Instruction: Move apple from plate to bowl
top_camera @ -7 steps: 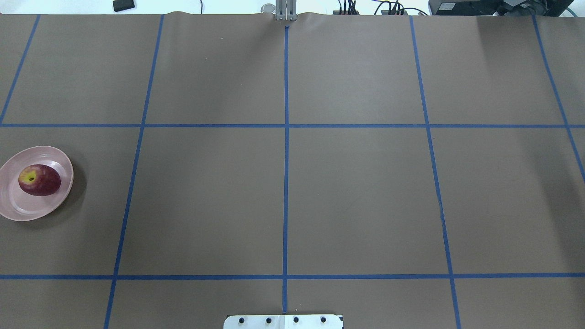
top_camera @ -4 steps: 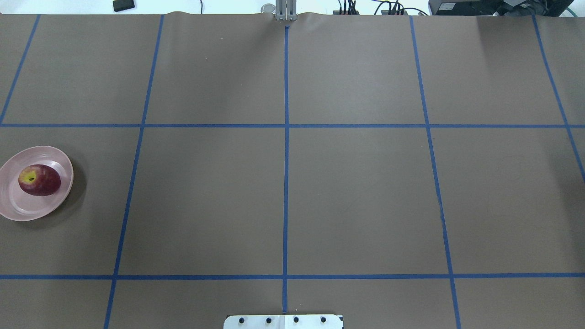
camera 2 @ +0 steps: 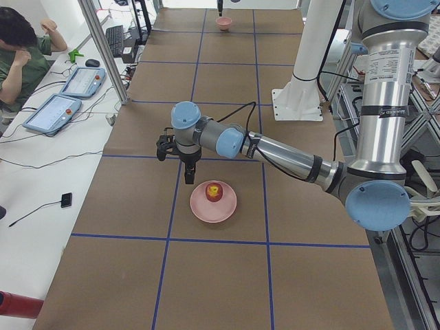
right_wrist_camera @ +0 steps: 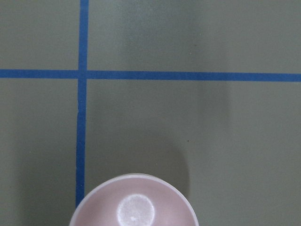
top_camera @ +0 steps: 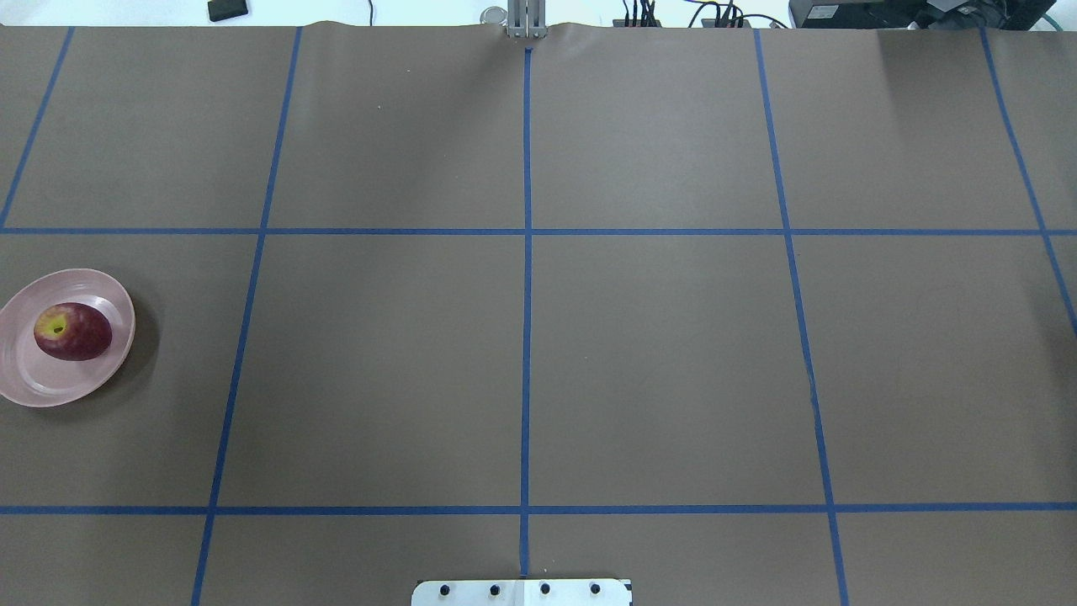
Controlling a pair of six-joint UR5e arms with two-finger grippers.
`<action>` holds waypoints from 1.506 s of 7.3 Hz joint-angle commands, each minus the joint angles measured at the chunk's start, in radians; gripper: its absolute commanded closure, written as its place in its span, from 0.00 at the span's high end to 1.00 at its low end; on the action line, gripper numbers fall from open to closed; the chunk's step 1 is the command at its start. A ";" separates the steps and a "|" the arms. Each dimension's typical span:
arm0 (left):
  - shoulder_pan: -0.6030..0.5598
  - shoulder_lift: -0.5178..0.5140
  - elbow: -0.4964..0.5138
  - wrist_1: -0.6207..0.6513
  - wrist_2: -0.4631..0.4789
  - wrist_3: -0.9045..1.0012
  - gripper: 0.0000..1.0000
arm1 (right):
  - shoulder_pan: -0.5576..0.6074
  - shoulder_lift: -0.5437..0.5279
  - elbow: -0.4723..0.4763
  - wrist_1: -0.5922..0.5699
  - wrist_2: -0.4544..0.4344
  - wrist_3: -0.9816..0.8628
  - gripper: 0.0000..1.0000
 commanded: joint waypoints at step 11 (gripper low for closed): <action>-0.002 0.011 -0.047 0.003 0.006 -0.001 0.98 | -0.028 0.033 -0.111 -0.005 0.206 -0.139 0.00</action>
